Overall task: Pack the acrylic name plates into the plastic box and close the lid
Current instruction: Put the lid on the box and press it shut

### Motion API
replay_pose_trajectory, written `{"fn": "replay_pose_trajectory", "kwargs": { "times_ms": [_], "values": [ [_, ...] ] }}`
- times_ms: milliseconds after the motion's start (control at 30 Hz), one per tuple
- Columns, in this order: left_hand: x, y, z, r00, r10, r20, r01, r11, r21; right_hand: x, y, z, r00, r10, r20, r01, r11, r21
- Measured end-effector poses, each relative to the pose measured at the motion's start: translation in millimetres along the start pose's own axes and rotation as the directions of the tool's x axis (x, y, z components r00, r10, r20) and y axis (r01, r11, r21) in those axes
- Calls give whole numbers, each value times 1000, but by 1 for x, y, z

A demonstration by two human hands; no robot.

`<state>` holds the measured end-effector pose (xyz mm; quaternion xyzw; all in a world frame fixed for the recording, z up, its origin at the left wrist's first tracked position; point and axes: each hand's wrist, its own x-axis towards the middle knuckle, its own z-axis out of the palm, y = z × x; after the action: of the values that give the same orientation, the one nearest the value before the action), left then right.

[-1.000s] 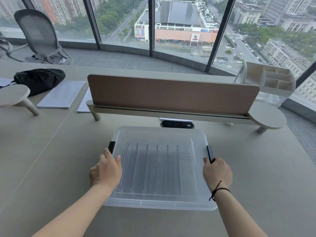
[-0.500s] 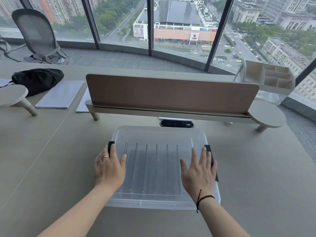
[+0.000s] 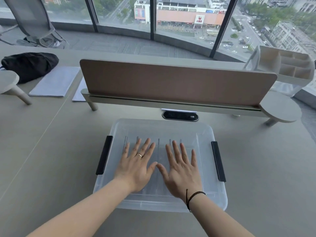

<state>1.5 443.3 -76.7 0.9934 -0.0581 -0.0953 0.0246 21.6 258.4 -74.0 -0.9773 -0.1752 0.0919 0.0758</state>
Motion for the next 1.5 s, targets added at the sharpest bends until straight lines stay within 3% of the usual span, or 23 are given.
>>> {"fn": "replay_pose_trajectory", "kwargs": {
  "times_ms": [400,1000,1233,1367,1500],
  "values": [
    [3,-3,-5,996,29,88,-27,999,-32,0,-4,-10,1000,6,31,-8,998,60],
    [-24,7,-1,999,5,-43,-8,997,-82,-24,-3,-1,993,-45,-110,51,997,56],
    [-40,11,3,999,8,-48,-13,995,-98,-44,-4,3,997,-28,-75,34,996,78],
    [-43,13,2,999,7,-32,-10,996,-88,-50,4,-30,995,-5,96,-28,939,343],
    [-43,13,0,1000,-14,-20,12,995,-100,-67,10,-110,996,84,32,-83,710,699]
  ]
}}
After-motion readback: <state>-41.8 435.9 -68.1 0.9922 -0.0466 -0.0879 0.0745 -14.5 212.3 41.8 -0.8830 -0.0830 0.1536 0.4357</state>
